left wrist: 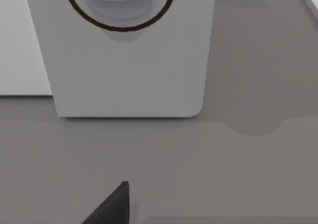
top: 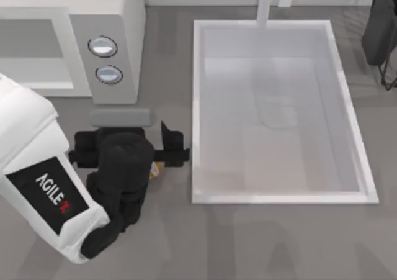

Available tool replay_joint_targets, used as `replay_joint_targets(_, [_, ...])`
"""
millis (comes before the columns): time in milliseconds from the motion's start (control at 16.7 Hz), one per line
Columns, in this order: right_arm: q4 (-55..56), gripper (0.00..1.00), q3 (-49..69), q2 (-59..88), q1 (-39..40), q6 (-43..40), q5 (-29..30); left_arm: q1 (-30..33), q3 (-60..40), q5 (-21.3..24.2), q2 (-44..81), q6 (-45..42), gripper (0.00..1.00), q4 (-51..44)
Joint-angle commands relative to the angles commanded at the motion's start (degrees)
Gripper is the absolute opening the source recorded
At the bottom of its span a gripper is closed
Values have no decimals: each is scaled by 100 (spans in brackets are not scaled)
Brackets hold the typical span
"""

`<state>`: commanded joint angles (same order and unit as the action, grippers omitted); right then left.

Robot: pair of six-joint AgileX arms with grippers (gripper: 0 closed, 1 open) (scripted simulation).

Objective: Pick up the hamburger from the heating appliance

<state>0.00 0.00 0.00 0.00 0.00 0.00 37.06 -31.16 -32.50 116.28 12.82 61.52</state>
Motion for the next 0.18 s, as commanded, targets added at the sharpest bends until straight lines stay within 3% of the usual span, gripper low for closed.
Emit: replay_joint_targets(180, [0,100,0,0,0,0,0,0,0,0,0,0,100,0])
